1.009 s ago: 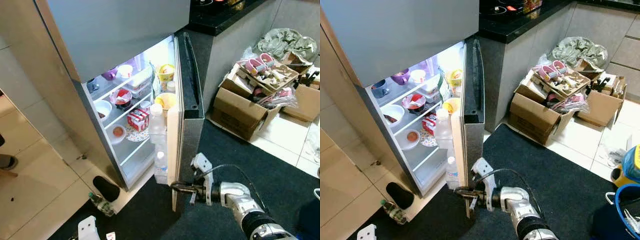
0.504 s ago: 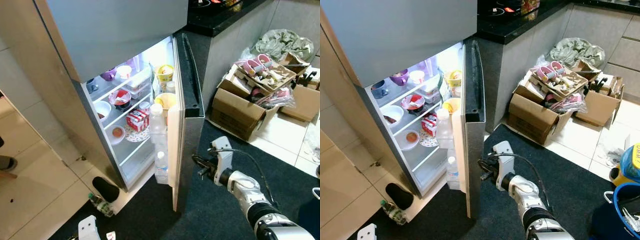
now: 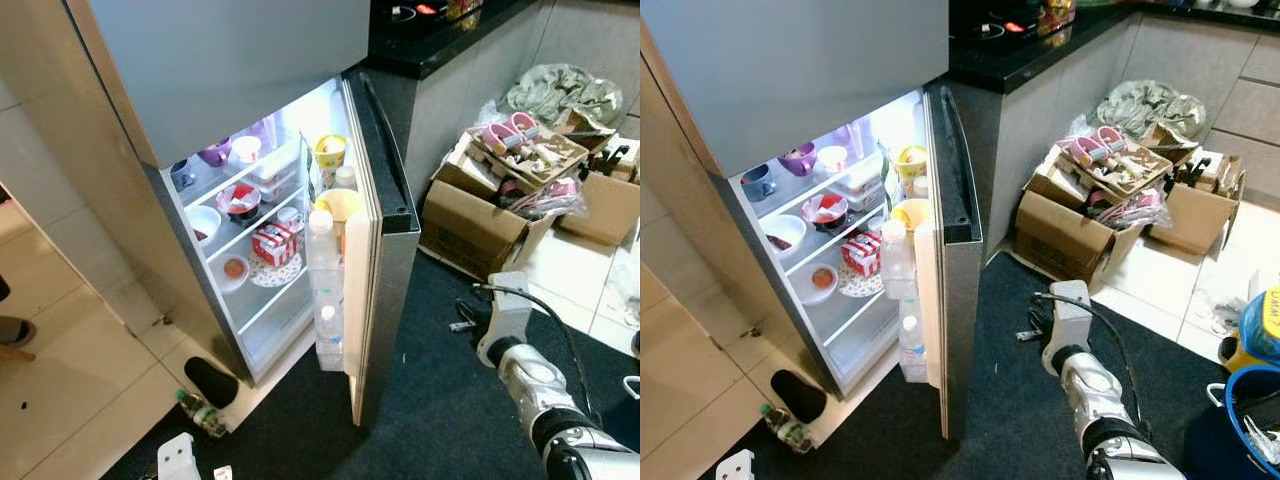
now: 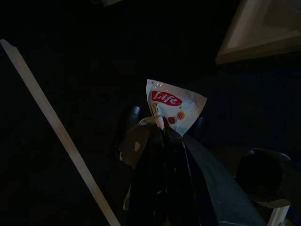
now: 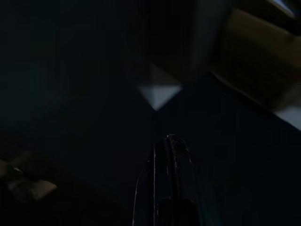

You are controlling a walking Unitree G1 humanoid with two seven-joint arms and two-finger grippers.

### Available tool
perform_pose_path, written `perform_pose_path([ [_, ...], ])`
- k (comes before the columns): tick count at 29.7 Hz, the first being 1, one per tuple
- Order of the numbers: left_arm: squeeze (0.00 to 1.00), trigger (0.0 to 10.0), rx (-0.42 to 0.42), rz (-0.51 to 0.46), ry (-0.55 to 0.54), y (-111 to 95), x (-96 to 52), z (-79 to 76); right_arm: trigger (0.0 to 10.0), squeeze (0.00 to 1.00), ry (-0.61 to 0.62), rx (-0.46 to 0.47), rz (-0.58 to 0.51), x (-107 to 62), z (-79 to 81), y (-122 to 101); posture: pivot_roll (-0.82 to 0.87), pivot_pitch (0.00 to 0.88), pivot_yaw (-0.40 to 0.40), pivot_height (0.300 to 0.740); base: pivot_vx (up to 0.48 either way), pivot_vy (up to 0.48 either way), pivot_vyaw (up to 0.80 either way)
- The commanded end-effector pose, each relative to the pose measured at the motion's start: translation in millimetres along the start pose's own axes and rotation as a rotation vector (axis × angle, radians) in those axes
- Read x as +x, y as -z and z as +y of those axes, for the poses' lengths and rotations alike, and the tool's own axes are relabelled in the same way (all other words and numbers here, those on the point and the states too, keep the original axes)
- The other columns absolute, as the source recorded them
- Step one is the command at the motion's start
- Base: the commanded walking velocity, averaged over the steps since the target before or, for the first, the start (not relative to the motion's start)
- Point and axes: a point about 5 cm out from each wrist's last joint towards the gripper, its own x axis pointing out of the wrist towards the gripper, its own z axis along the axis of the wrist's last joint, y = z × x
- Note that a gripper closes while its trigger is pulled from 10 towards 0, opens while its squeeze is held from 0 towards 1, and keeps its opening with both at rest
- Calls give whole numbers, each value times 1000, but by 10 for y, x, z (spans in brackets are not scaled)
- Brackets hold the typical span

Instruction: Restocking fridge

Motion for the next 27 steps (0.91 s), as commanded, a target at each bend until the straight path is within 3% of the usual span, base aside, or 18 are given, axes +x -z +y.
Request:
perform_pose_path([
  [1, 0, 10000, 13, 19, -11, 53, -14, 24, 10000, 0, 13, -22, 164, -89, -38, 319, -42, 0, 8, 740, 0, 0, 0],
  [3, 0, 10000, 13, 19, -11, 56, -14, 25, 10000, 0, 11, -37, 192, -103, -37, 367, -42, 0, 8, 740, 0, 0, 0],
  [5, 0, 10000, 14, 20, -10, 54, -15, 27, 10000, 0, -52, -81, 315, -172, 14, 585, -46, 0, 10, 740, 0, 0, 0],
  [7, 0, 10000, 14, 20, -10, 53, -15, 27, 10000, 0, -75, -96, 351, -196, 30, 650, -46, 0, 10, 740, 0, 0, 0],
  [9, 0, 10000, 12, 18, -10, 48, -14, 27, 10000, 0, -160, -164, 459, -264, 88, 813, -43, 0, 10, 740, 0, 0, 0],
  [11, 0, 10000, 12, 17, -10, 46, -13, 26, 10000, 0, -235, -171, 514, -292, 159, 888, -43, 0, 10, 740, 0, 0, 0],
  [14, 0, 10000, 15, 18, -9, 45, -15, 31, 10000, 0, -389, -158, 479, -226, 394, 827, -47, 0, 15, 740, 0, 0, 0],
  [15, 0, 10000, 15, 18, -9, 45, -15, 31, 10000, 0, -389, -158, 479, -226, 394, 827, -47, 0, 15, 740, 0, 0, 0],
  [16, 0, 10000, 17, 19, -8, 48, -18, 36, 10000, 0, -520, -161, 410, -158, 623, 724, -48, 13, 17, 740, 0, 0, 0],
  [20, 0, 10000, 2, 13, -23, 69, -51, 117, 10000, 0, -705, -146, 323, -74, 1034, 556, -47, 75, 9, 740, 0, 0, 0],
  [21, 0, 10000, 2, 13, -23, 69, -51, 117, 10000, 0, -705, -146, 323, -74, 1034, 556, -47, 75, 9, 740, 0, 0, 0],
  [22, 0, 10000, 6, 13, -37, 78, -85, 201, 10000, 0, -770, -157, 302, -53, 1208, 496, -40, 101, 9, 740, 0, 0, 0],
  [27, 0, 10000, 21, 13, -49, 65, -124, 298, 10000, 0, -826, -170, 276, -24, 1393, 406, -31, 123, 8, 740, 0, 0, 0],
])
